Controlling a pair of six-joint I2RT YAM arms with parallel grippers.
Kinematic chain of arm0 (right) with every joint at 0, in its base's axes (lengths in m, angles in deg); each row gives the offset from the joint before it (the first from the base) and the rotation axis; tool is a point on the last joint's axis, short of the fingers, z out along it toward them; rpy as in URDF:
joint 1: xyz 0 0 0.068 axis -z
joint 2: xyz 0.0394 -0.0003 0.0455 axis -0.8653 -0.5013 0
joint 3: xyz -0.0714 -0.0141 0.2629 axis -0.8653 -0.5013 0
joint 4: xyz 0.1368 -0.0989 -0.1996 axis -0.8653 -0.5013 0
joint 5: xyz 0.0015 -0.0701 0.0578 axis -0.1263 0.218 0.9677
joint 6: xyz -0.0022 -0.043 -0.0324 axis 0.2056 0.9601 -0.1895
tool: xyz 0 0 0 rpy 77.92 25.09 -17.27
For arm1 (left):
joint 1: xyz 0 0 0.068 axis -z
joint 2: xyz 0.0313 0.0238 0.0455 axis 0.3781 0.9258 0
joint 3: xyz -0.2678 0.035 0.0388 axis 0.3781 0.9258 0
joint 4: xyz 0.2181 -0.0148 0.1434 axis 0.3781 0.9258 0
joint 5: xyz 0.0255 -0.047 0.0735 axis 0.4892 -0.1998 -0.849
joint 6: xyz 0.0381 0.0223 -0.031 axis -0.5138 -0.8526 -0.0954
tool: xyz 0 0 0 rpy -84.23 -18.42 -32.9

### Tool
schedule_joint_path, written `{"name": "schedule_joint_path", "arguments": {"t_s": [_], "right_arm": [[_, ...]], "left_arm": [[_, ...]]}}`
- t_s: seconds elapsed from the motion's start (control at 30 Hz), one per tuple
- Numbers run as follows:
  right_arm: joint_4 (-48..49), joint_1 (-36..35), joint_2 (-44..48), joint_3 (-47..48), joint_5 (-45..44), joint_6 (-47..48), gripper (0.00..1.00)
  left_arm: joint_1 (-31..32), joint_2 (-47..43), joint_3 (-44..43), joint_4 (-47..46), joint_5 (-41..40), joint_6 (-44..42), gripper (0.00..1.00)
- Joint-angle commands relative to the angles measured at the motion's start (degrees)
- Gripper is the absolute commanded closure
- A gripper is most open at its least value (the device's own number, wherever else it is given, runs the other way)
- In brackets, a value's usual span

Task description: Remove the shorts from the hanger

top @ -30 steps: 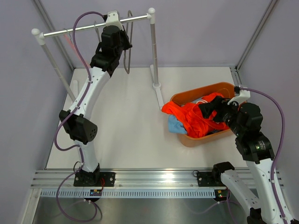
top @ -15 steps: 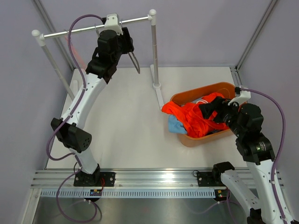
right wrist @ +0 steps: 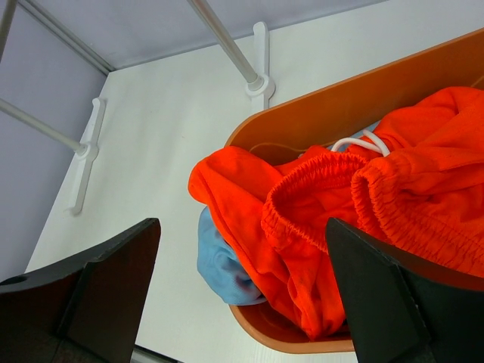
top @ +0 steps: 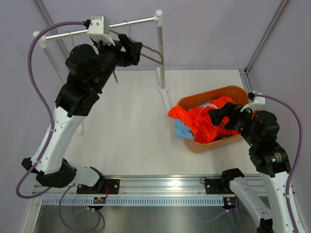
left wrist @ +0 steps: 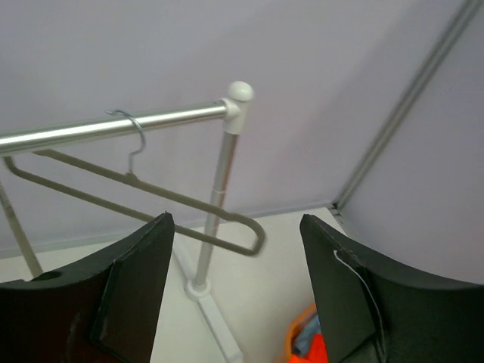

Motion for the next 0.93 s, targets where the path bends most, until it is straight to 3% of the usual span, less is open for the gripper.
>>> {"name": "schedule_joint_path", "arguments": {"t_s": [0.0, 0.2, 0.37, 0.6, 0.9], "right_arm": [[-0.7, 0.0, 1.2, 2.4, 0.1, -0.3, 0.01], [-0.9, 0.0, 3.7, 0.8, 0.1, -2.0, 0.01], [-0.8, 0.0, 5.8, 0.3, 0.6, -3.2, 0.01], [0.7, 0.0, 8.1, -1.0, 0.2, -4.7, 0.01], [0.8, 0.0, 9.8, -1.4, -2.1, -4.5, 0.00]], "left_arm": [[7.9, -4.6, 1.8, 8.1, 1.7, -1.3, 0.25], [21.0, -19.8, 21.9, 10.9, -5.1, 2.0, 0.15], [25.0, -30.0, 37.3, 11.8, -7.6, 3.1, 0.11], [27.3, -38.0, 46.8, 10.5, -6.4, 4.2, 0.06], [27.3, -39.2, 48.3, 10.7, -5.9, 4.0, 0.04]]}}
